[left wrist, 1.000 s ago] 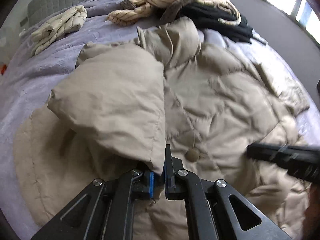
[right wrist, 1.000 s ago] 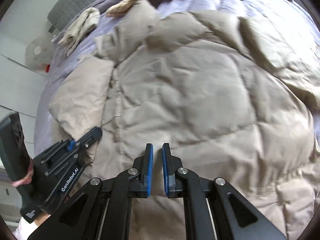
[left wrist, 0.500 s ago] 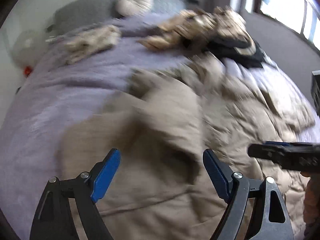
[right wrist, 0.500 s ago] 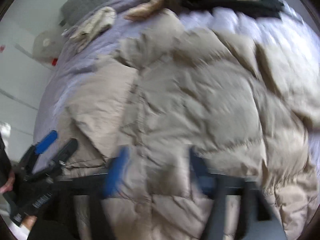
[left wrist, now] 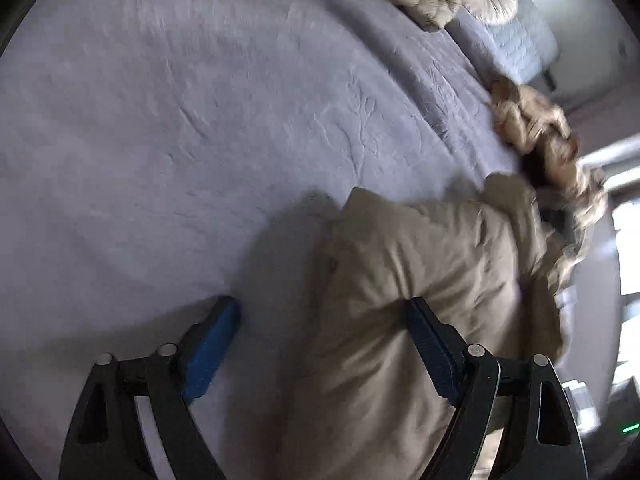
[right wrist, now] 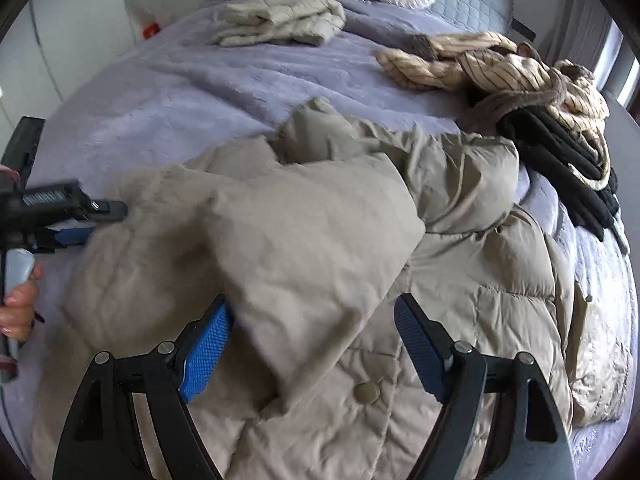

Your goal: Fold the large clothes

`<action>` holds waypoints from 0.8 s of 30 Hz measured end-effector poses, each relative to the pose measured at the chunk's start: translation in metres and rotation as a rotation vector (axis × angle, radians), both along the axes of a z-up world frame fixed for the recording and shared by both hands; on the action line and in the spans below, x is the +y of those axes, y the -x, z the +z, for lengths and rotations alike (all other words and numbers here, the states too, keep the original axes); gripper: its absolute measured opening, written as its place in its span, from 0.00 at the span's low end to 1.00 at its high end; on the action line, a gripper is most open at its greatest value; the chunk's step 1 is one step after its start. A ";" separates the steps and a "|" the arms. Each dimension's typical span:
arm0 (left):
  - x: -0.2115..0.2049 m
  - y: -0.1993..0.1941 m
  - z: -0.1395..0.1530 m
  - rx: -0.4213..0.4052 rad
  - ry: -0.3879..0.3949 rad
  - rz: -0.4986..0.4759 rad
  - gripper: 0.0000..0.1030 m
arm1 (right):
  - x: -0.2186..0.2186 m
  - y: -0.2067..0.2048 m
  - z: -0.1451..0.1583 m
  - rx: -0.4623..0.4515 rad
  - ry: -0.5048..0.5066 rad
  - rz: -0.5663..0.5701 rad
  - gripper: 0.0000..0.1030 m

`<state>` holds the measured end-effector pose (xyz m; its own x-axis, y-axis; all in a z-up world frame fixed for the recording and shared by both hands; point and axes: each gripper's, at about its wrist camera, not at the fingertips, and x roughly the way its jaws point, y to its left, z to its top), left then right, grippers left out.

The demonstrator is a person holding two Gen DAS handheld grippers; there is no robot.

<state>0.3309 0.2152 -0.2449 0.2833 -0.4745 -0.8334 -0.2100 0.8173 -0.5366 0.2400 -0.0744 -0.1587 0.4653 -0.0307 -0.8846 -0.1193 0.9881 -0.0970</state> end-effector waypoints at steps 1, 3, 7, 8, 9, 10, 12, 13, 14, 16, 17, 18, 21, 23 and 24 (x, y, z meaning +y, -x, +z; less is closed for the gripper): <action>0.002 -0.005 -0.002 -0.004 0.050 -0.001 0.83 | -0.001 -0.004 -0.004 0.007 0.002 -0.005 0.72; 0.001 -0.008 -0.002 -0.021 0.127 0.017 0.66 | -0.004 -0.010 -0.015 0.027 -0.006 -0.011 0.38; -0.015 -0.009 0.017 -0.095 0.112 -0.014 0.13 | -0.025 -0.008 -0.014 0.018 -0.076 -0.072 0.06; -0.021 -0.004 0.027 -0.135 0.061 -0.037 0.13 | -0.031 -0.004 -0.007 -0.010 -0.109 -0.087 0.06; -0.033 0.006 0.044 -0.202 -0.033 -0.065 0.13 | -0.037 0.002 0.003 -0.050 -0.133 -0.098 0.06; -0.039 0.013 0.056 -0.251 -0.099 -0.090 0.13 | -0.040 0.007 0.007 -0.074 -0.148 -0.104 0.05; -0.058 0.028 0.079 -0.365 -0.256 -0.151 0.13 | -0.057 0.019 0.013 -0.097 -0.191 -0.158 0.05; -0.066 0.029 0.084 -0.406 -0.326 -0.185 0.13 | -0.064 0.022 0.010 -0.092 -0.221 -0.186 0.05; -0.072 0.028 0.085 -0.423 -0.381 -0.215 0.13 | -0.077 0.025 0.003 -0.070 -0.274 -0.239 0.05; -0.082 0.022 0.065 -0.389 -0.463 -0.277 0.13 | -0.099 0.027 -0.018 0.002 -0.391 -0.335 0.06; -0.078 0.022 0.057 -0.377 -0.492 -0.284 0.13 | -0.111 0.029 -0.032 0.040 -0.477 -0.397 0.06; -0.081 0.018 0.050 -0.366 -0.517 -0.283 0.13 | -0.120 0.032 -0.041 0.062 -0.541 -0.442 0.07; -0.074 0.013 0.042 -0.337 -0.507 -0.220 0.13 | -0.141 0.046 -0.043 0.072 -0.667 -0.523 0.12; -0.070 0.013 0.045 -0.328 -0.524 -0.196 0.14 | -0.146 0.055 -0.034 0.070 -0.648 -0.528 0.17; -0.067 0.013 0.049 -0.325 -0.537 -0.189 0.14 | -0.151 0.060 -0.028 0.070 -0.641 -0.536 0.20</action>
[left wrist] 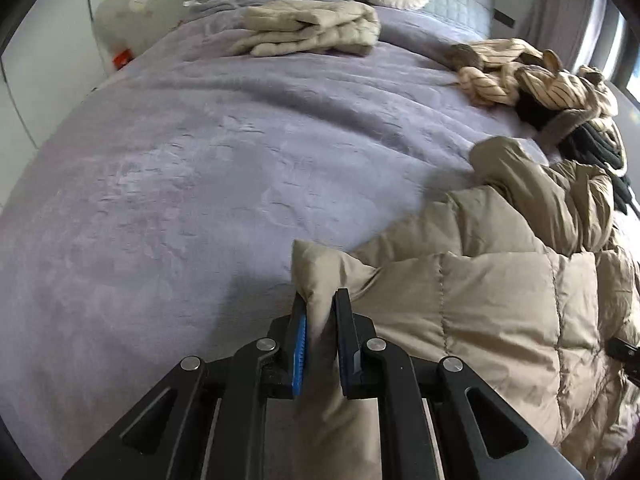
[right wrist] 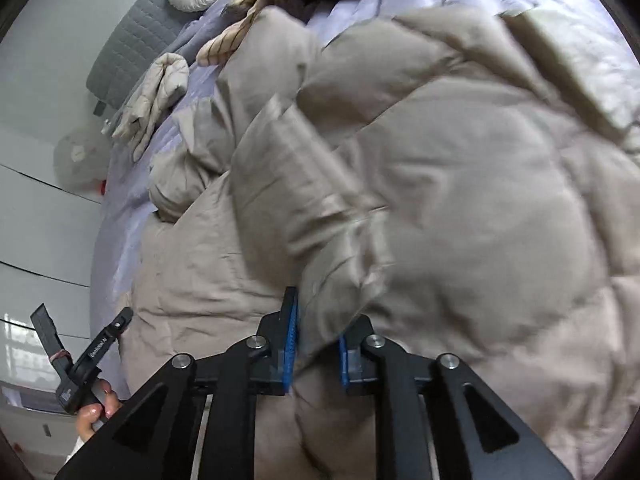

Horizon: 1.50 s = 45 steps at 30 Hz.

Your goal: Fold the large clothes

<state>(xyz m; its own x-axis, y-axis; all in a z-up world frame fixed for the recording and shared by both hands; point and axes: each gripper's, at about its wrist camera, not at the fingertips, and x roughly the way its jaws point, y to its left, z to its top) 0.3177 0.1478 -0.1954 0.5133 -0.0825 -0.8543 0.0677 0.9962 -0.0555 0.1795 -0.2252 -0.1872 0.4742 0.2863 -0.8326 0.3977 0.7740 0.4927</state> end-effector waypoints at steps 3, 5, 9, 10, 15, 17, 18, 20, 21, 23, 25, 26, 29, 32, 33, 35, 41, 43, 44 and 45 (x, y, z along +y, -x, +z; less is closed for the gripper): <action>0.008 0.005 0.022 -0.035 -0.054 0.020 0.14 | -0.016 0.012 0.011 0.023 0.013 -0.039 0.29; 0.013 0.008 0.034 -0.056 -0.065 0.029 0.14 | -0.027 0.023 0.022 0.027 0.049 -0.075 0.29; 0.017 0.014 0.047 -0.041 -0.016 0.016 0.14 | -0.034 0.030 0.044 -0.069 0.086 -0.057 0.21; 0.013 0.018 0.045 -0.025 0.002 -0.007 0.14 | -0.029 0.027 0.050 -0.091 0.107 -0.014 0.21; -0.020 0.036 0.004 0.056 -0.095 -0.059 0.14 | -0.012 0.003 0.027 -0.001 0.131 0.091 0.21; -0.023 0.036 -0.012 0.071 -0.117 -0.054 0.14 | -0.013 0.004 0.011 0.065 0.087 0.080 0.21; -0.023 0.036 -0.016 0.076 -0.121 -0.051 0.14 | -0.016 0.013 0.010 0.061 0.052 0.059 0.21; -0.021 0.034 -0.018 0.081 -0.109 -0.045 0.14 | -0.022 0.024 0.016 0.045 0.046 0.031 0.28; -0.020 0.033 -0.017 0.084 -0.106 -0.044 0.14 | -0.026 0.030 0.017 0.039 0.043 0.010 0.48; -0.019 0.032 -0.017 0.089 -0.103 -0.044 0.14 | -0.040 0.043 0.015 0.000 -0.033 -0.049 0.58; -0.019 0.031 -0.017 0.090 -0.106 -0.045 0.14 | -0.051 0.039 0.005 0.008 -0.124 -0.080 0.55; -0.019 0.031 -0.017 0.090 -0.108 -0.044 0.14 | -0.055 0.037 0.002 0.004 -0.161 -0.096 0.48; -0.019 0.031 -0.018 0.092 -0.107 -0.034 0.14 | -0.053 0.023 -0.008 0.038 -0.168 -0.109 0.07; -0.020 0.031 -0.020 0.094 -0.110 -0.032 0.14 | -0.043 0.027 -0.011 0.069 -0.110 -0.083 0.07; -0.021 0.031 -0.020 0.096 -0.114 -0.031 0.14 | -0.040 0.027 -0.012 0.071 -0.084 -0.067 0.07; -0.022 0.030 -0.019 0.102 -0.120 -0.025 0.14 | -0.037 0.027 -0.009 0.068 -0.056 -0.040 0.08; -0.022 0.037 0.007 0.121 -0.114 0.000 0.14 | -0.045 0.038 0.022 0.034 -0.032 0.008 0.30; -0.029 0.047 0.024 0.110 -0.105 -0.017 0.14 | -0.048 0.048 0.033 0.025 -0.014 0.015 0.62; -0.033 0.052 0.030 0.107 -0.099 -0.027 0.14 | -0.050 0.053 0.036 0.023 -0.007 0.020 0.62; -0.038 0.059 0.036 0.107 -0.094 -0.038 0.14 | -0.052 0.058 0.039 0.026 -0.003 0.027 0.62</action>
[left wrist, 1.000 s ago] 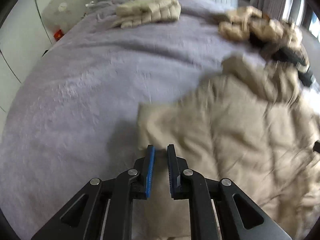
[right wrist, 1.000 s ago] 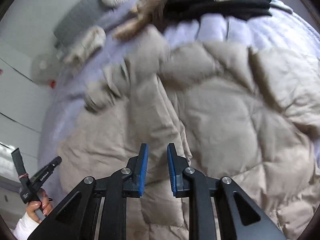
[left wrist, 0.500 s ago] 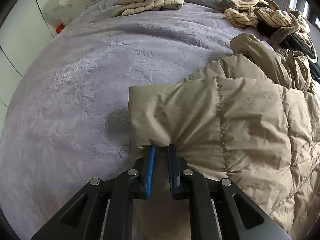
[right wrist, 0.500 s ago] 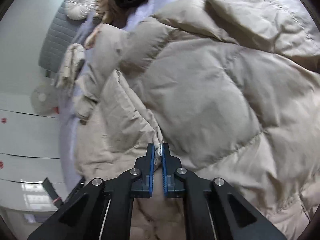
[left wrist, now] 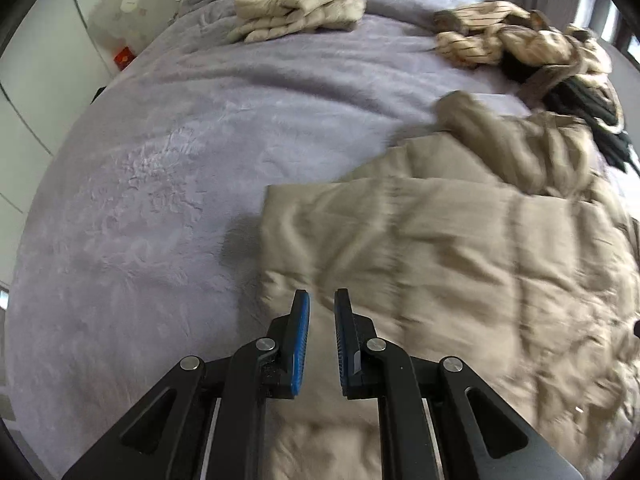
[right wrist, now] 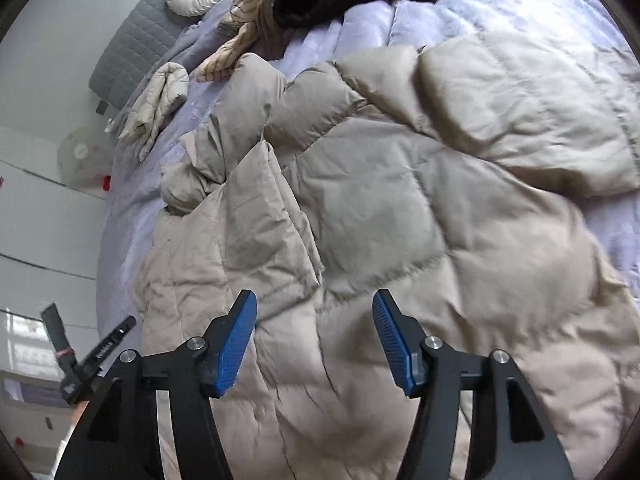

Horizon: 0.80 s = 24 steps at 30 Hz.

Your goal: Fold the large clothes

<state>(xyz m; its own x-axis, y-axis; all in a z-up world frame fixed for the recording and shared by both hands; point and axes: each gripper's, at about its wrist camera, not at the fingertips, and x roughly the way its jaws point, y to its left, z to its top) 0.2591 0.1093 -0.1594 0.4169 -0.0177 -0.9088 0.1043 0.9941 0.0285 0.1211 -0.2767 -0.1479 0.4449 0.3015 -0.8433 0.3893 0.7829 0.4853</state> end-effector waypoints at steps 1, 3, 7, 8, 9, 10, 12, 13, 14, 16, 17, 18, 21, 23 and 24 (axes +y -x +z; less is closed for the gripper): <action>-0.007 0.007 0.005 0.003 0.007 -0.014 0.14 | -0.003 0.006 0.001 0.006 -0.001 0.003 0.62; -0.027 0.024 0.011 0.014 0.017 -0.050 0.14 | -0.007 0.018 0.002 0.024 -0.017 0.001 0.64; -0.064 0.049 0.012 0.046 0.052 -0.116 0.14 | -0.011 0.037 0.002 0.044 -0.030 0.001 0.74; -0.073 0.054 0.011 0.054 0.061 -0.132 0.14 | -0.010 0.039 0.002 0.045 -0.030 0.001 0.76; -0.083 0.060 0.010 0.062 0.072 -0.153 0.14 | -0.009 0.040 0.002 0.046 -0.031 0.000 0.78; -0.094 0.065 0.008 0.071 0.077 -0.173 0.14 | -0.011 0.044 0.001 0.044 -0.034 -0.002 0.78; -0.115 0.074 0.003 0.094 0.068 -0.206 0.14 | -0.016 0.050 0.000 0.048 -0.048 -0.008 0.78; -0.121 0.076 0.001 0.106 0.062 -0.213 0.14 | -0.019 0.052 -0.001 0.049 -0.059 -0.013 0.78; -0.129 0.079 -0.002 0.120 0.058 -0.221 0.14 | -0.022 0.054 0.000 0.049 -0.066 -0.018 0.78; -0.142 0.085 -0.003 0.130 0.063 -0.230 0.16 | -0.028 0.059 0.001 0.045 -0.069 -0.027 0.79; -0.147 0.086 -0.003 0.133 0.066 -0.231 0.28 | -0.032 0.061 0.001 0.041 -0.069 -0.031 0.81; -0.154 0.088 -0.002 0.136 0.071 -0.229 0.83 | -0.035 0.063 0.002 0.037 -0.069 -0.034 0.81; -0.171 0.091 0.005 0.085 0.044 -0.228 0.99 | -0.047 0.068 0.005 0.024 -0.067 -0.045 0.82; -0.182 0.093 0.005 0.081 0.038 -0.247 0.99 | -0.056 0.070 0.007 0.012 -0.071 -0.054 0.84; -0.188 0.094 0.006 0.078 0.032 -0.257 0.99 | -0.062 0.072 0.007 0.008 -0.076 -0.061 0.84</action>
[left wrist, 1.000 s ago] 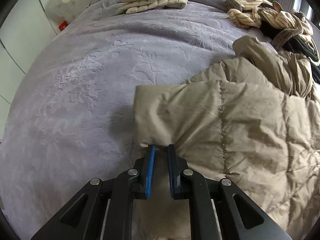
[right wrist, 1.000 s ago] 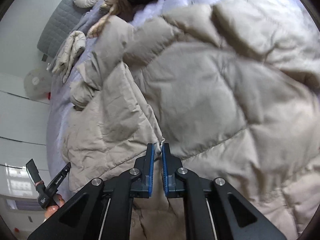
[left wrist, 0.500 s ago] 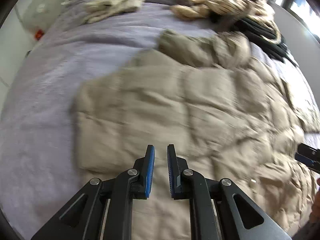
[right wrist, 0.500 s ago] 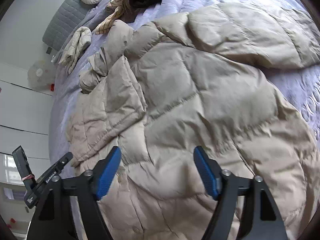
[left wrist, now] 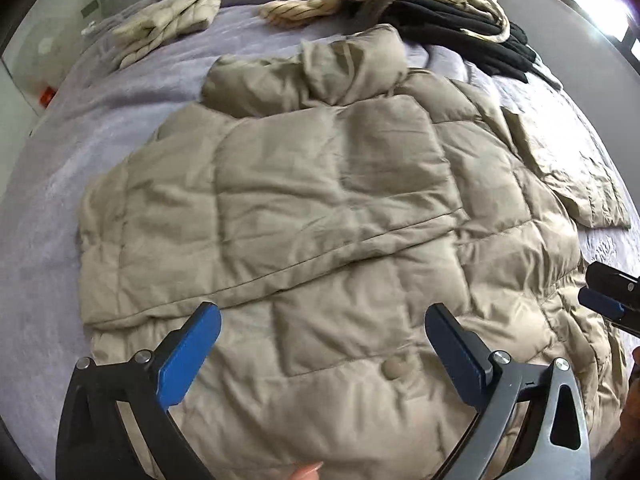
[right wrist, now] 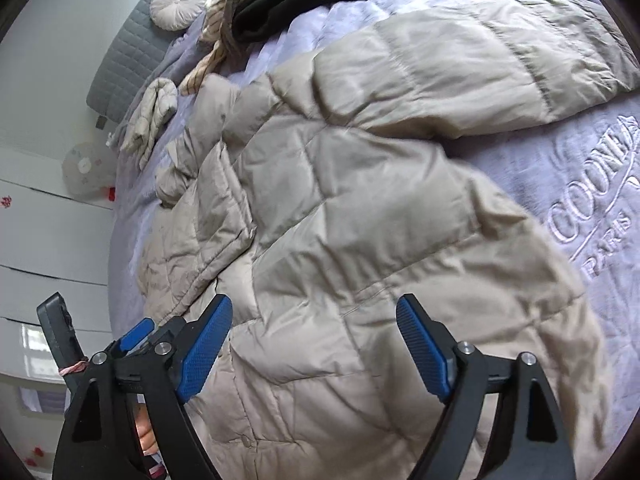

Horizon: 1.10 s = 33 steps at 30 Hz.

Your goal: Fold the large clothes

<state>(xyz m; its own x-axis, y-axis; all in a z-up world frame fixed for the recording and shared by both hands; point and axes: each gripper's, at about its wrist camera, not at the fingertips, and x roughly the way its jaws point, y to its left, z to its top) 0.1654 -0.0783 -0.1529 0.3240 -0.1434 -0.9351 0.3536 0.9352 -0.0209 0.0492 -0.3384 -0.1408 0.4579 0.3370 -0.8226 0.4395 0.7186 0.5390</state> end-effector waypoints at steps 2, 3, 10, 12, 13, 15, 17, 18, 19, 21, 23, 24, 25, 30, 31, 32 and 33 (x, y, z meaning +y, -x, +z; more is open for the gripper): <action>-0.011 0.001 0.002 -0.014 -0.016 -0.015 0.99 | -0.011 0.002 0.000 -0.008 -0.007 -0.015 0.85; -0.019 0.002 0.004 -0.027 -0.025 -0.020 0.99 | -0.016 0.004 0.001 -0.015 -0.012 -0.024 0.85; -0.057 0.005 0.001 0.019 -0.009 -0.060 0.99 | -0.074 0.020 0.002 -0.063 -0.047 -0.128 0.86; -0.066 0.009 0.000 0.031 0.001 -0.064 0.99 | -0.089 0.024 0.004 -0.077 -0.044 -0.155 0.86; -0.073 0.011 0.000 0.037 0.006 -0.070 0.99 | -0.100 0.027 0.005 -0.086 -0.029 -0.177 0.86; -0.086 0.013 -0.001 0.047 0.011 -0.083 0.99 | -0.116 0.032 0.009 -0.107 0.004 -0.216 0.86; -0.099 0.015 -0.001 0.045 0.007 -0.095 0.99 | -0.135 0.037 0.012 -0.120 0.042 -0.257 0.86; -0.106 0.016 0.000 0.043 0.003 -0.103 0.99 | -0.147 0.039 0.011 -0.109 0.047 -0.272 0.86; -0.114 0.017 0.000 0.040 -0.004 -0.112 0.99 | -0.159 0.040 0.008 -0.091 0.029 -0.290 0.86; -0.124 0.019 0.001 0.037 -0.011 -0.120 0.99 | -0.182 0.042 -0.001 -0.056 -0.024 -0.322 0.86; -0.135 0.017 0.001 0.038 -0.017 -0.113 0.99 | -0.205 0.046 -0.011 -0.033 -0.044 -0.378 0.86; -0.138 0.015 0.001 0.042 -0.016 -0.111 0.99 | -0.216 0.049 -0.016 -0.027 -0.048 -0.406 0.86; -0.143 0.014 0.001 0.046 -0.014 -0.106 0.99 | -0.230 0.051 -0.021 -0.027 -0.062 -0.440 0.86; -0.156 0.007 0.001 0.046 -0.012 -0.072 0.99 | -0.282 0.058 -0.043 -0.094 -0.208 -0.587 0.86; -0.158 0.006 0.000 0.047 -0.008 -0.065 0.99 | -0.290 0.058 -0.048 -0.113 -0.240 -0.612 0.86; -0.160 0.006 0.000 0.050 -0.003 -0.060 0.99 | -0.298 0.056 -0.054 -0.132 -0.275 -0.633 0.86; -0.162 0.005 0.000 0.051 0.002 -0.055 0.99 | -0.306 0.054 -0.058 -0.146 -0.302 -0.644 0.86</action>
